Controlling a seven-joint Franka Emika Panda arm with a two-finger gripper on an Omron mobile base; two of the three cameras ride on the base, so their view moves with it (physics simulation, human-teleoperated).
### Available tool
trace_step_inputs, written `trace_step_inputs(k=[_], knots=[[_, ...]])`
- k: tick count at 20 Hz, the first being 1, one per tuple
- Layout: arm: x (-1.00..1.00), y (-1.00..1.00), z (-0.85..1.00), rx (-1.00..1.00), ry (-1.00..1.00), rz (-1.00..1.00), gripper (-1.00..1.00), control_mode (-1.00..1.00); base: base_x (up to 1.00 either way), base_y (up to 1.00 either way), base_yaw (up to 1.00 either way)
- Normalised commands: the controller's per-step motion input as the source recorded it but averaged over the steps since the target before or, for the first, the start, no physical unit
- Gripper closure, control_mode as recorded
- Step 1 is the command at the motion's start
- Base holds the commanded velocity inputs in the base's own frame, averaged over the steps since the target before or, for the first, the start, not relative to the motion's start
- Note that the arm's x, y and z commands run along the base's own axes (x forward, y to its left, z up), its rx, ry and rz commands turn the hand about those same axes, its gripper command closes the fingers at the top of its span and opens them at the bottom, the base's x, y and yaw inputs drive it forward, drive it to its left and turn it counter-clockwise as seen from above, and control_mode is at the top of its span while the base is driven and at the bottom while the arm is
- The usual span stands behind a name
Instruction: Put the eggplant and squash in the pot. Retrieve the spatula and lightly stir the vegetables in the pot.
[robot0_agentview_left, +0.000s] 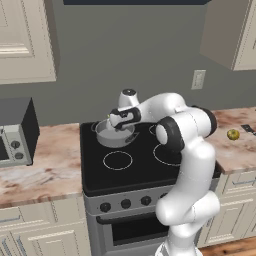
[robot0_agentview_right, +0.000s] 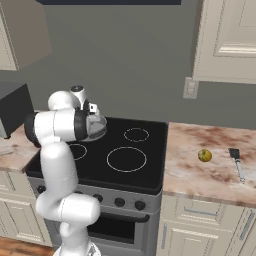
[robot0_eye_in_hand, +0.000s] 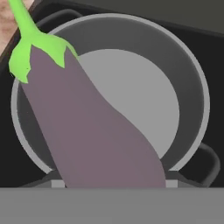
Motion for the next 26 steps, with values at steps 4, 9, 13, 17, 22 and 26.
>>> trace_step_inputs(k=[4, 9, 13, 17, 22, 26], knots=[[0.14, 0.00, -0.18, 0.00, 0.04, 0.00, 1.00, -1.00, 0.00, 0.00, 0.00], [0.01, 0.00, -0.13, 0.00, 0.05, 0.00, 1.00, -1.00, 0.00, 0.00, 0.00], [0.03, 0.00, 0.00, 0.00, 0.03, 0.00, 1.00, -1.00, 0.00, 0.00, 0.00], [0.03, 0.01, 0.00, 0.00, 0.00, 0.00, -1.00, -1.00, 0.00, 0.00, 0.00], [0.02, 0.00, 0.00, 0.00, 0.00, 0.00, -1.00, -1.00, 0.00, 0.00, 0.00], [0.08, 0.00, 0.00, 0.00, 0.00, 0.00, -1.00, -1.00, 0.00, 0.00, 0.00]])
